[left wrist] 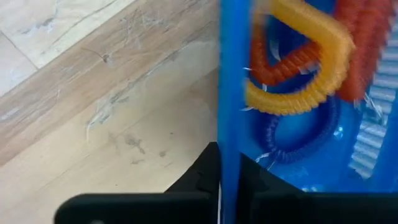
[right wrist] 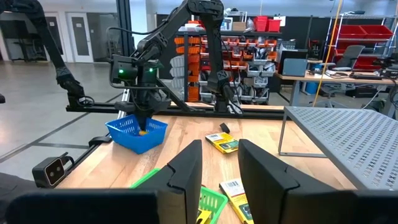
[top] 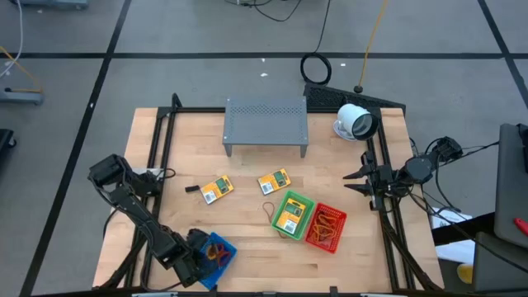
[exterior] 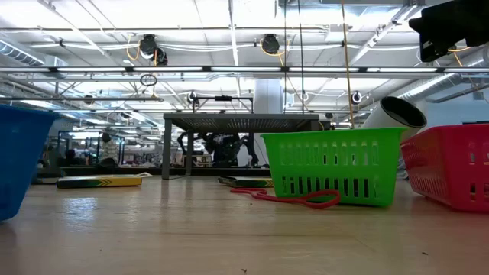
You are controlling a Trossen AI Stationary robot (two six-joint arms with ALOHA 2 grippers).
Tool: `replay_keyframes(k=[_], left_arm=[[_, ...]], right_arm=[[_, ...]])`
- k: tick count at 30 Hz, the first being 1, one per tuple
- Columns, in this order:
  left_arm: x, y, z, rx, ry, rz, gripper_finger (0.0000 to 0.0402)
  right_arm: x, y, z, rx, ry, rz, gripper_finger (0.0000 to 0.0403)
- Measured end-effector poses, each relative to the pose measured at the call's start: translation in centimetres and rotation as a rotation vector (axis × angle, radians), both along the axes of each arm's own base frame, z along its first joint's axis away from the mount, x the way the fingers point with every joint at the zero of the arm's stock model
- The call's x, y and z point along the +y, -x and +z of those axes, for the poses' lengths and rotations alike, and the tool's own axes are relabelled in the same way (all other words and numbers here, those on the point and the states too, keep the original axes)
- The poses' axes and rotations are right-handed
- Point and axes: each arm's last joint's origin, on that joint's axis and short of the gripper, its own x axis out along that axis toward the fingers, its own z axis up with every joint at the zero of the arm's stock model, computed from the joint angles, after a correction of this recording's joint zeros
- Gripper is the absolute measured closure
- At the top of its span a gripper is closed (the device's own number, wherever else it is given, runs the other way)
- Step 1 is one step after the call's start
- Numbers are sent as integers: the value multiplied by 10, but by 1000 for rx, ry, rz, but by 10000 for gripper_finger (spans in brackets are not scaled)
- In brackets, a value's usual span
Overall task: Pick & Place Office Desk Supplies
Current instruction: Put the blue bin on the shelf
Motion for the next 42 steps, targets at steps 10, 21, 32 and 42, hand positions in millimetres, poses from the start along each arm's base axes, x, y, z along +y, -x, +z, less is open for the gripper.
replay_keyframes(k=[10,21,32,42], left_arm=[[8,-8,1,-6,-11,6,398],[39,-31,31,-130,12,69,400],[105,-28,86,-231,-49,191,401],[160,-36,132,-417,-79,299,401]], right_arm=[[0,0,0,0,0,0,307],[0,0,0,0,0,0,307],[0,0,0,0,0,0,308],[0,0,0,0,0,0,308]])
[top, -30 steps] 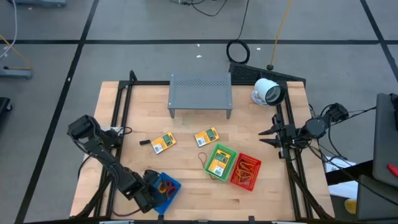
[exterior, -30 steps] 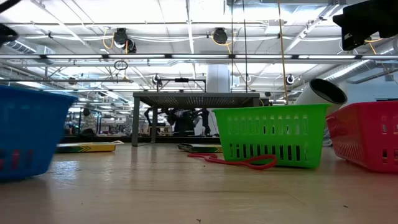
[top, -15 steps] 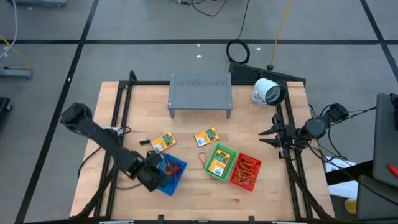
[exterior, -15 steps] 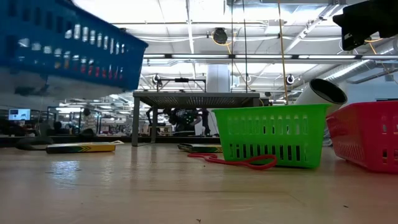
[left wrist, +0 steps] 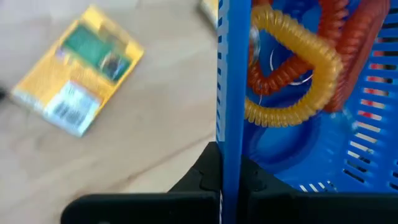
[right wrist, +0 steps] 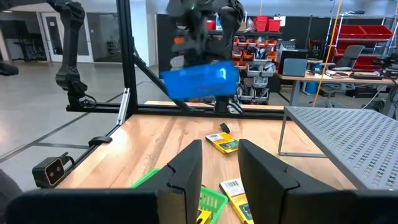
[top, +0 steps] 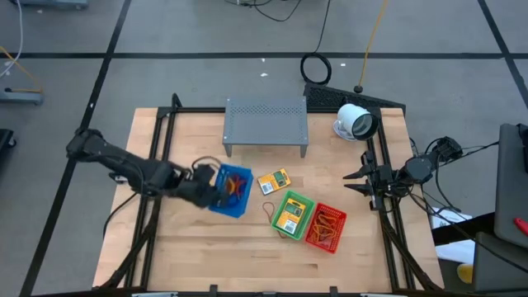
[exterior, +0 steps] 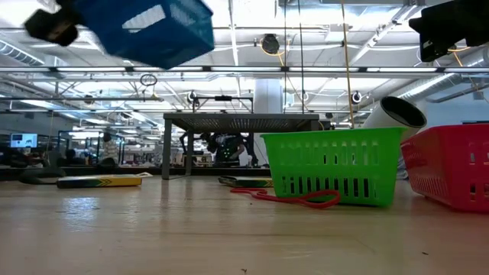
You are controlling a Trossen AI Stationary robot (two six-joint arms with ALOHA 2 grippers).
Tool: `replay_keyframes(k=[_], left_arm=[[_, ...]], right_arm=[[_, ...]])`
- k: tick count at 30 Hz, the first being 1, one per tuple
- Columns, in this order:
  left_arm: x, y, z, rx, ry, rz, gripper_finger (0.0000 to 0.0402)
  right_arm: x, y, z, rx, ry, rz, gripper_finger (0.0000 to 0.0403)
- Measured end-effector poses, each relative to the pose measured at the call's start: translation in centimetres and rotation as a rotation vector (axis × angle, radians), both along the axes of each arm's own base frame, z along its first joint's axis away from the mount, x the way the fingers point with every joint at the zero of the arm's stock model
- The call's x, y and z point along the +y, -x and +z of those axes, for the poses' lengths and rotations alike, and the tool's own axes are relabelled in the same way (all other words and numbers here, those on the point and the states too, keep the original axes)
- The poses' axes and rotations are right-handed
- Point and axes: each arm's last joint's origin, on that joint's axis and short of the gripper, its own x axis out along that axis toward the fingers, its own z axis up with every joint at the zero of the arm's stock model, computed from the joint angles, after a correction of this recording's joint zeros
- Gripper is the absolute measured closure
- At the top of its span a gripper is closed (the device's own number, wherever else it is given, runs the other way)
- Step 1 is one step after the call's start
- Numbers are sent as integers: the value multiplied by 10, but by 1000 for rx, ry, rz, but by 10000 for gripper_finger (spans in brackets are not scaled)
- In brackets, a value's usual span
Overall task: Pick & Place Office Desk Supplies
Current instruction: Put the blue bin on the shelf
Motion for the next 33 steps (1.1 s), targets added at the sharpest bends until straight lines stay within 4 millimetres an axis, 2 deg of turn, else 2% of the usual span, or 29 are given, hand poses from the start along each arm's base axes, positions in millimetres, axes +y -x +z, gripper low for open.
replay_keyframes(k=[4,10,16,24,27,30,33], left_arm=[[18,-9,33,-4,-54,5,401],[49,-11,75,105,-116,34,401],[93,-30,97,113,-166,99,401],[154,-69,106,132,-224,151,401],[178,-79,107,157,-197,154,401],[199,-83,100,230,-144,149,401],[216,-77,92,307,-84,140,401]], right_arm=[[0,0,0,0,0,0,309],[0,0,0,0,0,0,308],[0,0,0,1,0,0,307],[0,0,0,0,0,0,308],[0,0,0,0,0,0,307],[0,0,0,0,0,0,309],[0,0,0,0,0,0,309]])
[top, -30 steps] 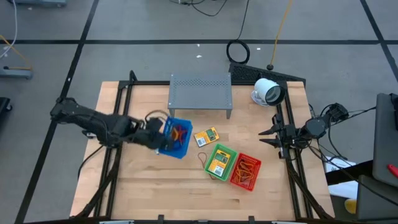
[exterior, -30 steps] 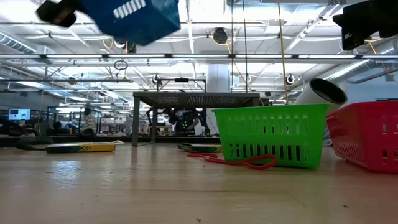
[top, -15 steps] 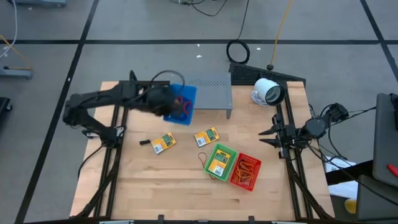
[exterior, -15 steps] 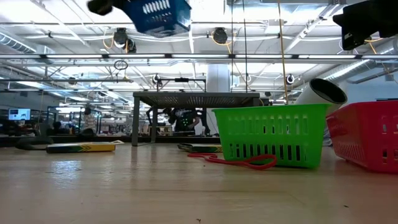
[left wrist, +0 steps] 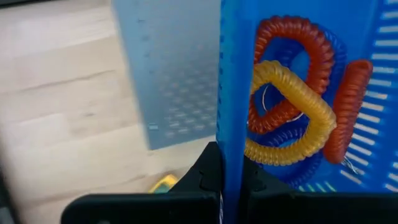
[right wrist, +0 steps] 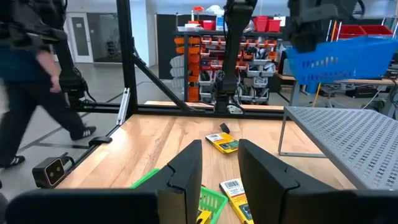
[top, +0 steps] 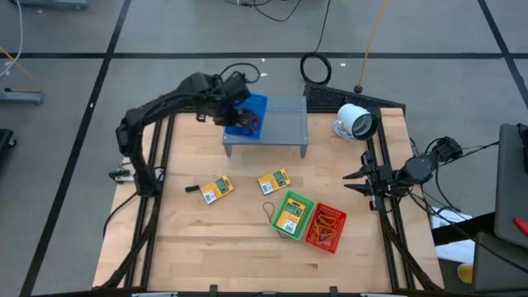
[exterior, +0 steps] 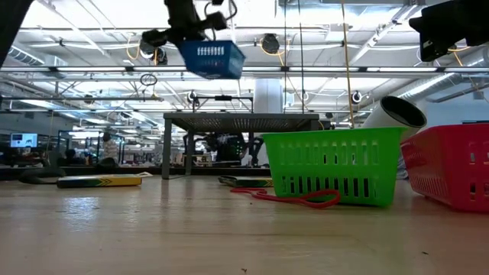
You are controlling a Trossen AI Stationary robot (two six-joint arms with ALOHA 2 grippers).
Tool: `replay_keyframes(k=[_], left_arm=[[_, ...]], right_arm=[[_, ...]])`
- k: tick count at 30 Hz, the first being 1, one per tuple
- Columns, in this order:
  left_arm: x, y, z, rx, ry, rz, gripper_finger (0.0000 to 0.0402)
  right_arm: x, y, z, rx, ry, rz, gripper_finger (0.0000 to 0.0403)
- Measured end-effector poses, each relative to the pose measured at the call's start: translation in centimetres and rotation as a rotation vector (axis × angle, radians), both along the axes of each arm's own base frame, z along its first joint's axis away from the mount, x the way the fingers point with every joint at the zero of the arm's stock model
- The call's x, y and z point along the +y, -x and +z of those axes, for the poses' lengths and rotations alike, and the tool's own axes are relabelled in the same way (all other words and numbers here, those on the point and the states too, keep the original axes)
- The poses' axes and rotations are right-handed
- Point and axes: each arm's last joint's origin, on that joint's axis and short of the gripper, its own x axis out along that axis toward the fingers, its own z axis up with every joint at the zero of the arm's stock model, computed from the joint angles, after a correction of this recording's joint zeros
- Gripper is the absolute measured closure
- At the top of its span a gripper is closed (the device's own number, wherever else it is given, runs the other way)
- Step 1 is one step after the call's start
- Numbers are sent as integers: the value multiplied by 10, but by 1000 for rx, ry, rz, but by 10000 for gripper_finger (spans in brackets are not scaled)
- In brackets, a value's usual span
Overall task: Pick & Place Office Desk Supplies
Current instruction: Put the blue bin on the shelf
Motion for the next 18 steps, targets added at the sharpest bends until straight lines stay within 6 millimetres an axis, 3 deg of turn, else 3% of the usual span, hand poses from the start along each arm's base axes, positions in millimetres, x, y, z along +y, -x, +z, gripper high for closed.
replay_keyframes(k=[10,18], left_arm=[[43,20,-9,52,44,-4,401],[73,17,-28,29,105,7,401]], right_arm=[[0,0,0,0,0,0,308],[0,0,0,0,0,0,309]])
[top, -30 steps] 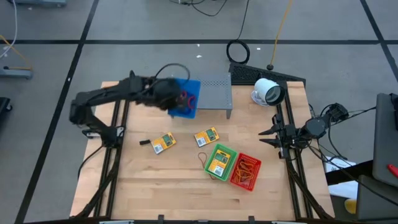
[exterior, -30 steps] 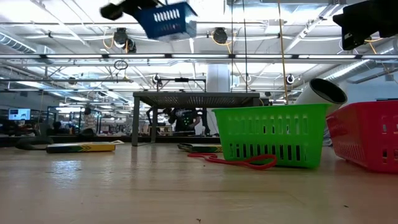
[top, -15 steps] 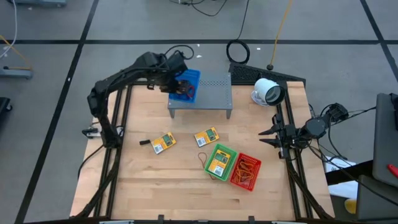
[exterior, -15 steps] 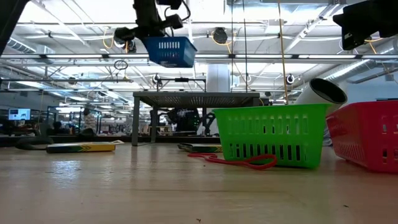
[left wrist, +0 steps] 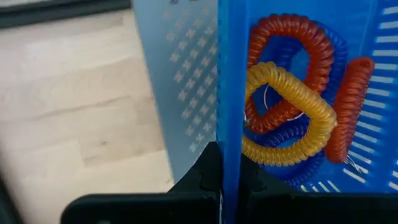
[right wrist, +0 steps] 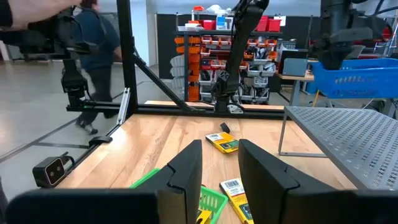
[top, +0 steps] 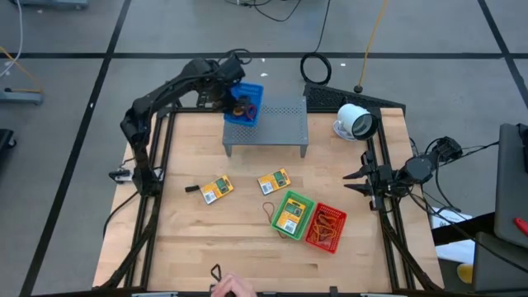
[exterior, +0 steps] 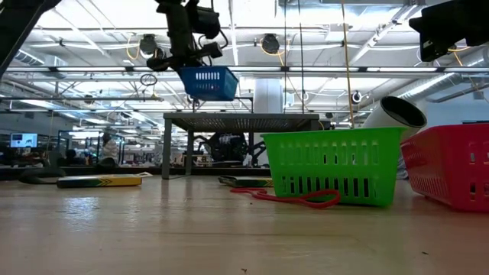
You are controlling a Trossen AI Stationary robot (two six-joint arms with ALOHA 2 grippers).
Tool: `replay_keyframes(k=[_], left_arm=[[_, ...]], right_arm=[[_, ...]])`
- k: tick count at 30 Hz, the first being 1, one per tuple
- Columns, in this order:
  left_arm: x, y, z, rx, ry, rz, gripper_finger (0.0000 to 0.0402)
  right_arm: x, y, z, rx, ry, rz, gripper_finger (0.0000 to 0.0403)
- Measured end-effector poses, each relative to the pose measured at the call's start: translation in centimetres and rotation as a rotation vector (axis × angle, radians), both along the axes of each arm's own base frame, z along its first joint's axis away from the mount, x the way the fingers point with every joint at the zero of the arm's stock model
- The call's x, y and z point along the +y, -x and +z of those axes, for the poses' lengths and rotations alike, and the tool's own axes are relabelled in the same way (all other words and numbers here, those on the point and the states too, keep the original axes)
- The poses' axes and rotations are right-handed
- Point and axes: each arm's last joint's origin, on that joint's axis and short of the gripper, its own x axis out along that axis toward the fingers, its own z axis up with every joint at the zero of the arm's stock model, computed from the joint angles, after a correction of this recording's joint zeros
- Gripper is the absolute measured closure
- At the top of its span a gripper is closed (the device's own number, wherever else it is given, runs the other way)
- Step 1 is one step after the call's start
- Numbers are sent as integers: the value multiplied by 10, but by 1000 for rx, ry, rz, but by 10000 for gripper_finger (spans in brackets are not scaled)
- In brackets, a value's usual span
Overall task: Pick & Place Office Desk Supplies
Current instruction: Put the blue bin on the shelf
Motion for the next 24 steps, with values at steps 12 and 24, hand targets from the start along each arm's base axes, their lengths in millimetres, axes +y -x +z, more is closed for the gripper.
replay_keyframes(k=[12,24], left_arm=[[-3,9,-31,-94,55,78,401],[-17,26,-57,-117,74,155,401]], right_arm=[[0,0,0,0,0,1,308],[0,0,0,0,0,1,307]])
